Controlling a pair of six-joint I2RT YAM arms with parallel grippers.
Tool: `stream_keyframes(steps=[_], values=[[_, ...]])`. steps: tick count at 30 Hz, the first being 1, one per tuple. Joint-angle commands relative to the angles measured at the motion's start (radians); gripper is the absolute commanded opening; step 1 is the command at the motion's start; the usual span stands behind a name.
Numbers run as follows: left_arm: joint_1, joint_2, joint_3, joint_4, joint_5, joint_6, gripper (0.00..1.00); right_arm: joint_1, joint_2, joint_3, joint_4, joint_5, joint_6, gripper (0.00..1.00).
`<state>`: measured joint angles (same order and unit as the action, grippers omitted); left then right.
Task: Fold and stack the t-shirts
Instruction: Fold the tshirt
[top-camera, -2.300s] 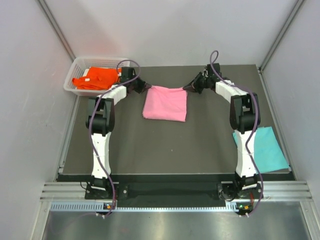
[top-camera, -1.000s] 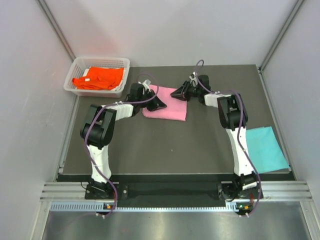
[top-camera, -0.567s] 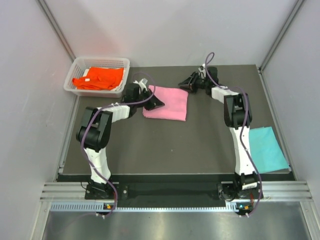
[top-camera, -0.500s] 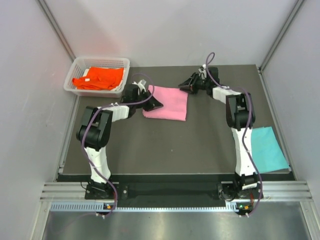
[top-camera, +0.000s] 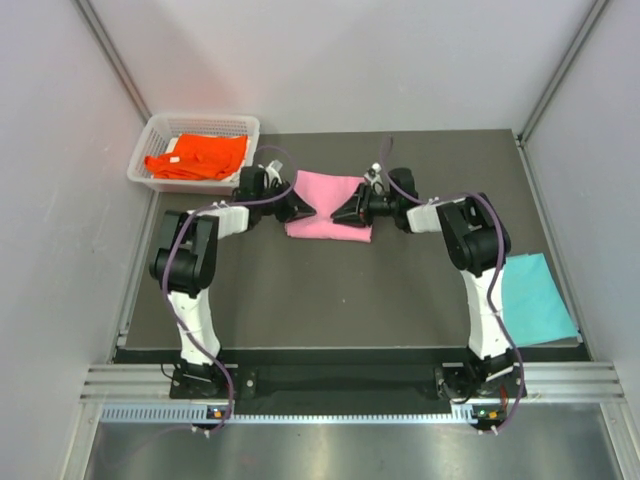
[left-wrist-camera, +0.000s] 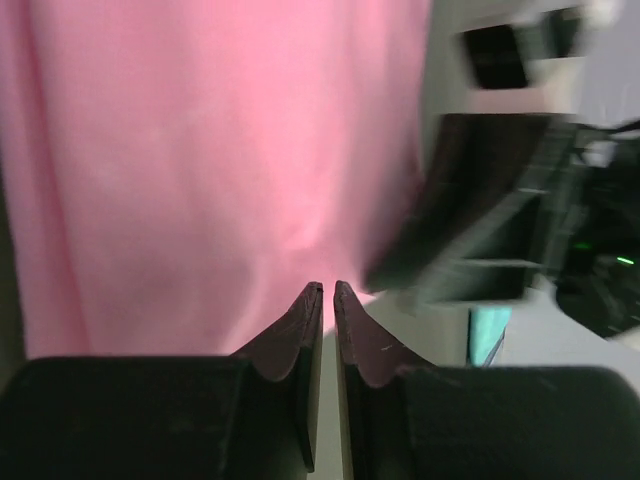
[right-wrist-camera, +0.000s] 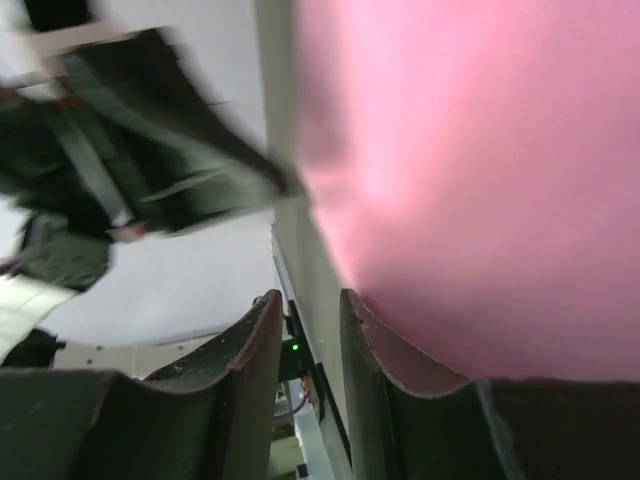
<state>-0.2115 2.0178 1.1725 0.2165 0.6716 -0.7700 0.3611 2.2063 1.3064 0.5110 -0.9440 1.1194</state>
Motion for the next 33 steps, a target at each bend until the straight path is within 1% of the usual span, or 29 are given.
stream_keyframes(steps=[1,3,4,5,6,7,9,12,15,16,17,18,20,21,23,25,26,27,28,29,33], values=[[-0.002,-0.148,0.021,-0.045,0.002,0.043,0.15,-0.033,0.040,-0.022,0.042,-0.015,-0.035,0.30],[-0.002,-0.142,0.004,-0.043,0.002,0.055,0.15,-0.062,0.015,-0.036,-0.026,-0.003,-0.122,0.30],[0.000,-0.122,-0.022,-0.031,0.002,0.055,0.14,-0.071,-0.022,-0.041,-0.114,0.005,-0.156,0.30],[-0.002,-0.110,-0.037,-0.013,-0.001,0.058,0.14,-0.079,-0.040,-0.038,-0.168,0.008,-0.191,0.30],[-0.002,-0.094,-0.054,0.006,-0.003,0.058,0.14,-0.086,-0.059,-0.030,-0.259,0.010,-0.252,0.30],[0.000,-0.062,-0.085,0.027,-0.003,0.058,0.13,-0.088,-0.091,-0.009,-0.302,0.011,-0.279,0.31],[0.001,-0.030,-0.094,0.014,-0.013,0.074,0.13,-0.086,-0.111,0.025,-0.388,0.020,-0.328,0.31],[0.003,-0.016,-0.103,-0.037,-0.026,0.104,0.12,-0.059,-0.115,0.080,-0.353,0.019,-0.275,0.32],[0.003,-0.068,-0.091,-0.121,-0.035,0.133,0.12,-0.009,-0.067,0.146,-0.312,0.028,-0.227,0.32],[0.003,-0.112,-0.077,-0.141,-0.052,0.149,0.12,0.002,-0.041,0.152,-0.281,0.033,-0.204,0.32],[0.003,-0.134,-0.068,-0.164,-0.062,0.153,0.12,0.018,-0.028,0.142,-0.235,0.034,-0.134,0.32],[0.003,-0.154,-0.045,-0.199,-0.070,0.155,0.12,0.024,-0.007,0.111,-0.127,0.042,-0.098,0.32],[0.003,-0.191,-0.021,-0.212,-0.092,0.150,0.12,0.032,0.022,0.082,-0.053,0.043,-0.026,0.31],[0.003,-0.192,-0.010,-0.212,-0.089,0.143,0.13,0.032,0.045,0.052,-0.002,0.044,-0.012,0.31],[0.001,-0.171,-0.005,-0.167,-0.069,0.109,0.12,0.026,0.055,0.018,0.027,0.036,-0.009,0.30],[0.003,-0.119,0.012,-0.163,-0.073,0.101,0.12,0.015,0.044,-0.022,-0.023,0.034,-0.056,0.30],[0.003,-0.107,0.015,-0.158,-0.076,0.098,0.12,0.000,0.040,-0.030,-0.096,0.033,-0.123,0.31],[0.001,-0.090,0.016,-0.146,-0.072,0.087,0.12,-0.010,0.020,-0.042,-0.133,0.030,-0.157,0.30],[0.000,-0.088,0.016,-0.114,-0.067,0.078,0.12,-0.020,0.007,-0.048,-0.170,0.030,-0.193,0.30],[-0.002,-0.087,0.018,-0.105,-0.063,0.069,0.12,-0.039,-0.006,-0.052,-0.255,0.028,-0.263,0.30],[-0.026,-0.103,0.023,-0.069,-0.037,0.041,0.10,-0.085,-0.132,-0.056,-0.429,0.036,-0.403,0.34]])
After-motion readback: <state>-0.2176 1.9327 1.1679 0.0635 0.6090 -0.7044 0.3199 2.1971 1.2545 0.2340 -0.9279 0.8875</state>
